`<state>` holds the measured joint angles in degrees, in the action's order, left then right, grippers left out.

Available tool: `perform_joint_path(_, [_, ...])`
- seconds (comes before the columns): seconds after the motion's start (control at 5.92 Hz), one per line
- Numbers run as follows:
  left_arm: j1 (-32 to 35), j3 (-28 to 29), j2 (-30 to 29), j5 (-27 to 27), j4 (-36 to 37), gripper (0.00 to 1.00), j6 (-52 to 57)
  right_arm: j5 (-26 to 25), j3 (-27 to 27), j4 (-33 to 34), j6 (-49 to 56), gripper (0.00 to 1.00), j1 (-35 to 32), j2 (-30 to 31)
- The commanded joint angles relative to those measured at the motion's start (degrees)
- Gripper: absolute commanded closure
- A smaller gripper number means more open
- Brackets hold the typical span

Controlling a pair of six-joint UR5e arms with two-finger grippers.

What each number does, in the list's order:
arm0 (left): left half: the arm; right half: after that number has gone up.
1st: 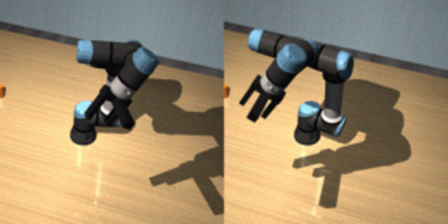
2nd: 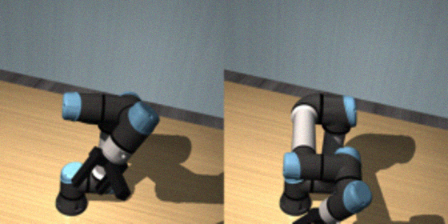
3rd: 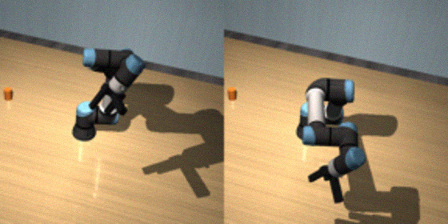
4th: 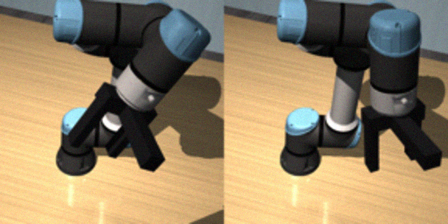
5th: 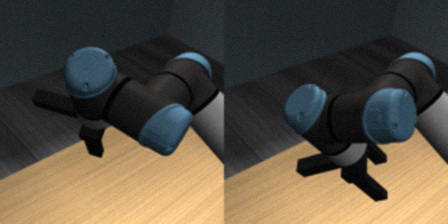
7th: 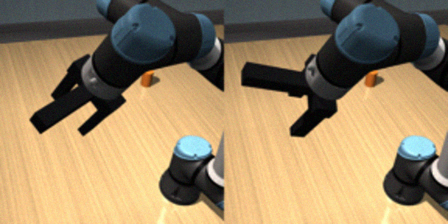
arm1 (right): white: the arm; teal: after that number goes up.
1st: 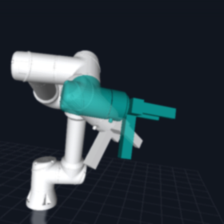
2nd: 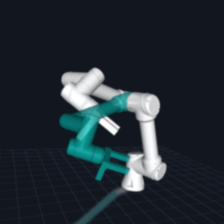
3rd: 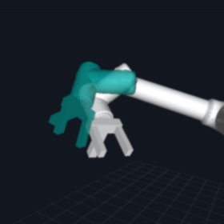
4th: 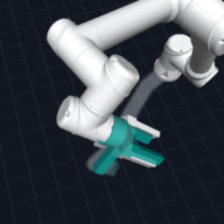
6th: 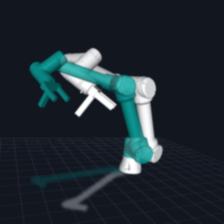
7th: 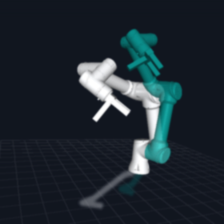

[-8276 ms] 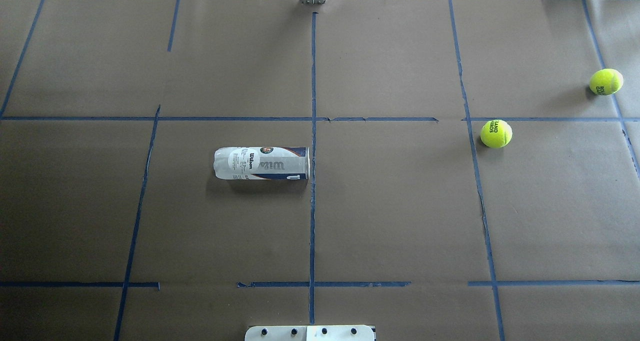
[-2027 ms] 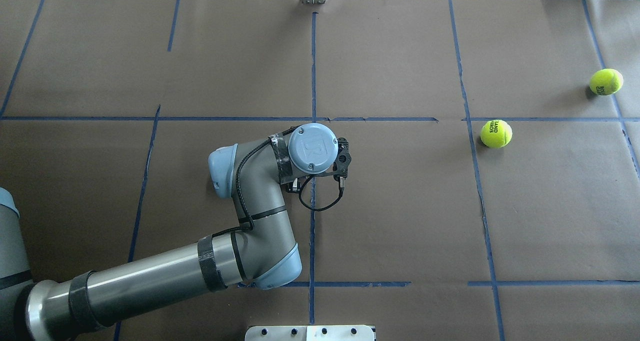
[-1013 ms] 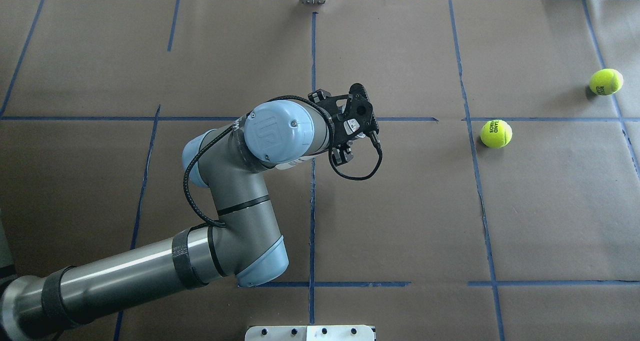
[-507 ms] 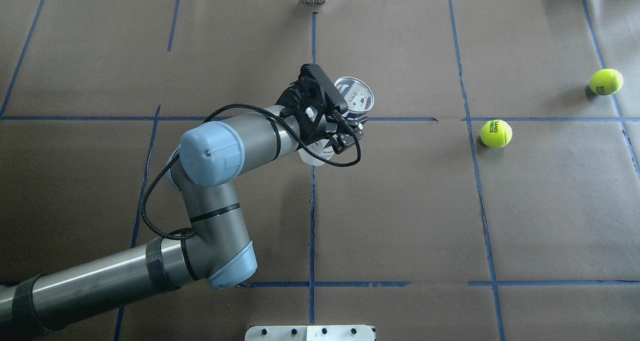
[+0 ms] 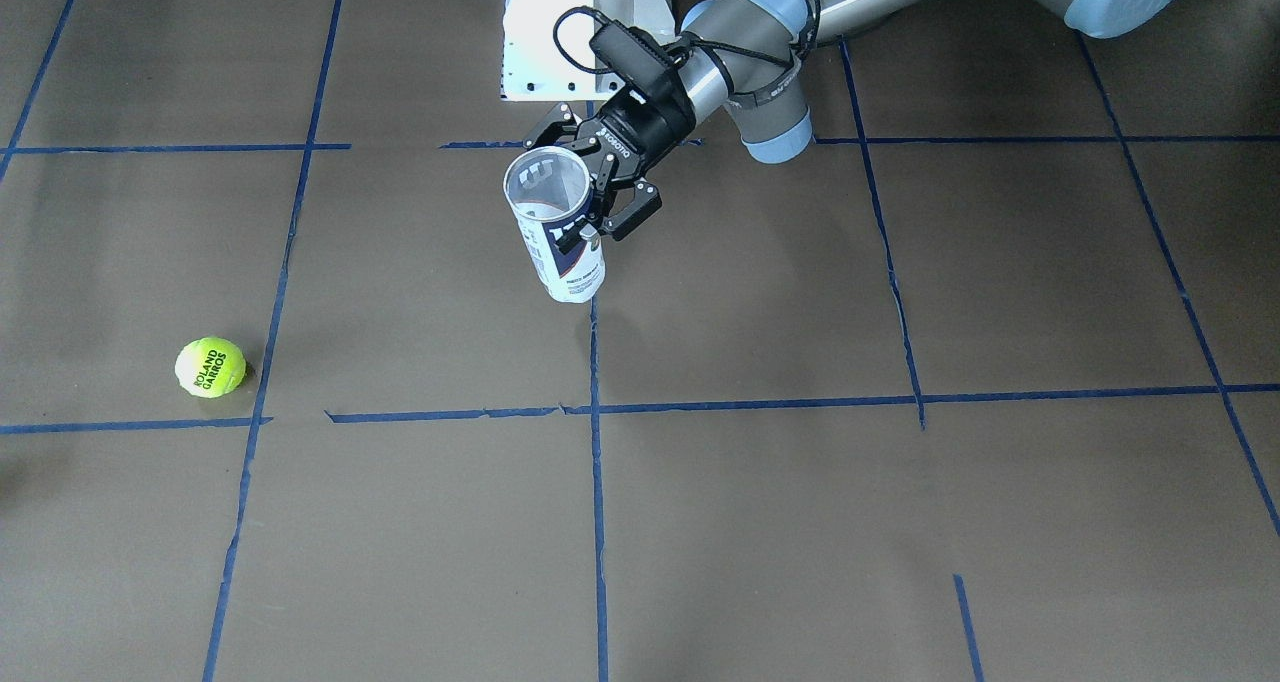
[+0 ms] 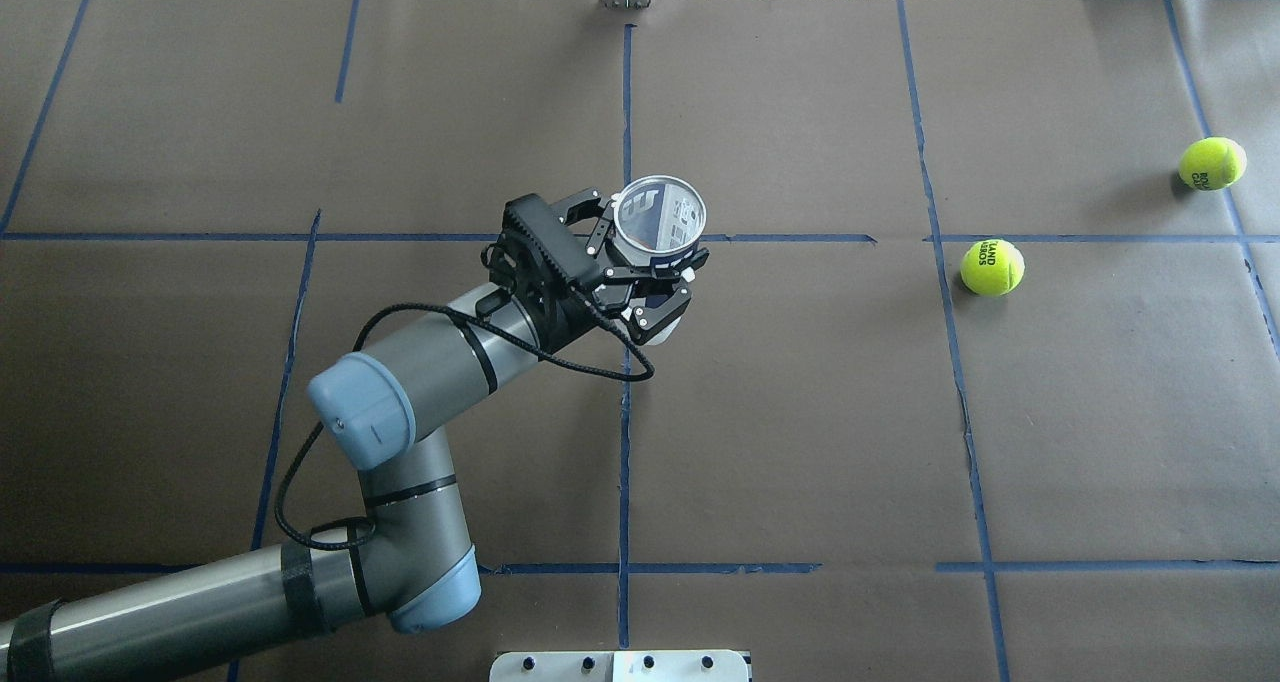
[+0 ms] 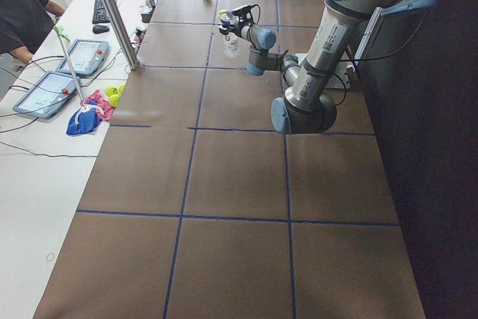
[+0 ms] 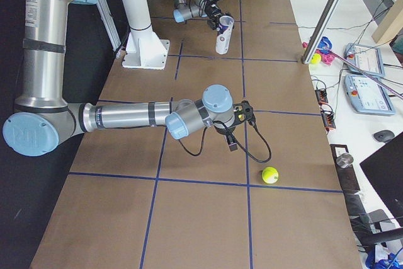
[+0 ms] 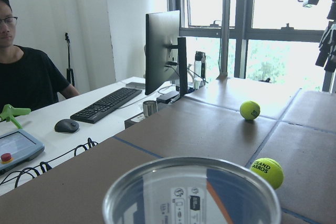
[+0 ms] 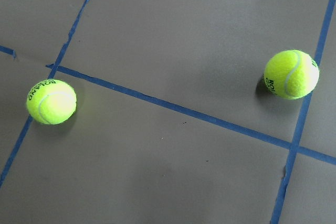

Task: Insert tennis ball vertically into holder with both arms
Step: 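Rotate the held holder upright with the left gripper, opening facing up, then hold the holder with the left gripper while the right arm reaches for a ball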

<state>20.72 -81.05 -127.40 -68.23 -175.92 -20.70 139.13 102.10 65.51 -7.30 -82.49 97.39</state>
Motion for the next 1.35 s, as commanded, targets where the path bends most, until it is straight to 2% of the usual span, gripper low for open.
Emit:
perform_joint_path(0.0, [-2.5,7.2,0.1,5.1,-12.4,0.23,0.0,0.0,0.2,-0.7,-0.1,0.0,0.0,-0.2])
perform_joint_path(0.17, [-2.6,8.7,0.1,5.6,-12.6,0.22,0.0,0.0,0.3,-0.8,-0.1,0.0,0.0,-0.2])
perform_joint_path(1.01, [-2.6,8.7,0.1,5.6,-10.8,0.22,2.1,0.0,0.4,-2.2,0.1,0.0,0.7,-0.2])
perform_joint_path(1.18, [-2.7,8.7,0.0,5.6,-10.8,0.21,2.0,-0.4,0.3,-4.4,-0.9,0.0,1.6,-0.2])
